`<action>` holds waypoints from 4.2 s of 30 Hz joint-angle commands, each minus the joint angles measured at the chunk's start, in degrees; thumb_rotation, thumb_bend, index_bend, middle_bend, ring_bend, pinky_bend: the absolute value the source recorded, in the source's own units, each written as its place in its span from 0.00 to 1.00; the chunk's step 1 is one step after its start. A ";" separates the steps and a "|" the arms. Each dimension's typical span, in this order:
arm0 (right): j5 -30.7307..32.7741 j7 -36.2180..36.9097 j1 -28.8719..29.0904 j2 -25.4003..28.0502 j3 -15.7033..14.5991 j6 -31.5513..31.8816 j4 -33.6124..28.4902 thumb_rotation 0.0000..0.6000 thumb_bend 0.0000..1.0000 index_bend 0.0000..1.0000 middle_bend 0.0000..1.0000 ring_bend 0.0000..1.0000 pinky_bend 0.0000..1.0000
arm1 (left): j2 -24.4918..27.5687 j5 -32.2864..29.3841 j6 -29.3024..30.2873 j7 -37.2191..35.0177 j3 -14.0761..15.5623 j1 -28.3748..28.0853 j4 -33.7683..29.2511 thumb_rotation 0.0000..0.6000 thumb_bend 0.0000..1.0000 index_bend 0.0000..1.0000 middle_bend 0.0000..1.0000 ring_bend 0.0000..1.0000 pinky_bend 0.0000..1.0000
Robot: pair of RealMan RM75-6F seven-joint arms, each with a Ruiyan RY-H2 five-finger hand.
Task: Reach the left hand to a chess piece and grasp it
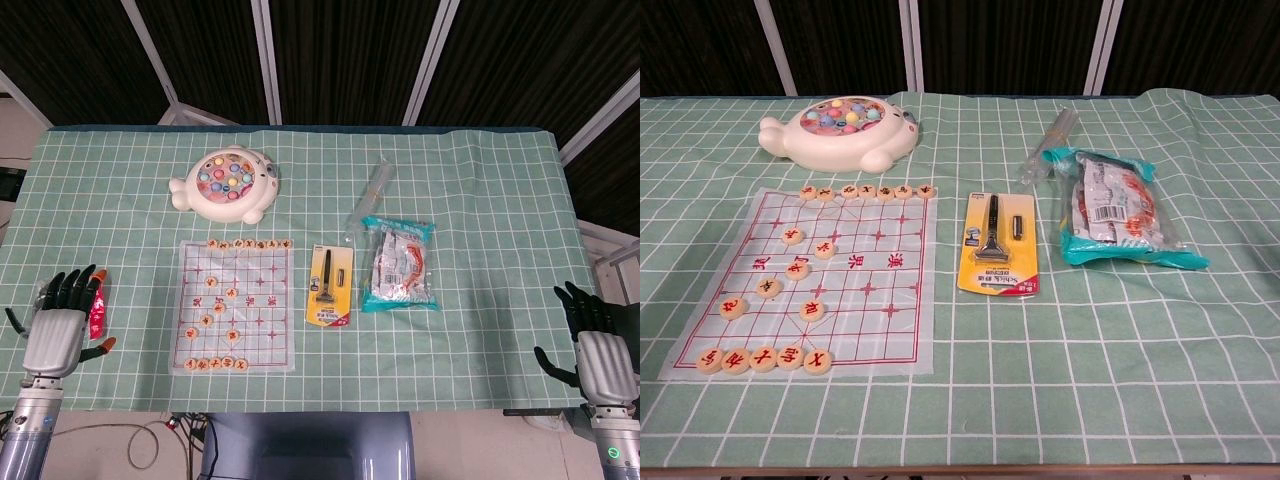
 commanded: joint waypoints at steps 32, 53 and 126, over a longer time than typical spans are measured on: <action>1.44 0.75 0.08 0.52 -0.16 -1.67 -1.45 1.00 0.37 0.00 0.00 0.00 0.00 | -0.15 -1.81 -1.86 4.58 -0.62 -1.16 -1.45 1.00 0.02 0.00 0.00 0.00 0.01; 2.82 2.05 0.15 0.54 0.41 -2.31 -1.75 1.00 0.37 0.00 0.00 0.00 0.00 | -6.75 -13.24 -14.56 17.80 -8.83 -13.41 -0.02 1.00 0.13 0.28 0.93 0.93 0.94; 5.90 5.30 0.20 1.30 1.51 -4.34 -3.18 1.00 0.37 0.00 0.00 0.00 0.00 | -22.43 -35.57 -24.13 28.35 -8.90 -31.18 16.84 1.00 0.26 0.47 1.00 1.00 1.00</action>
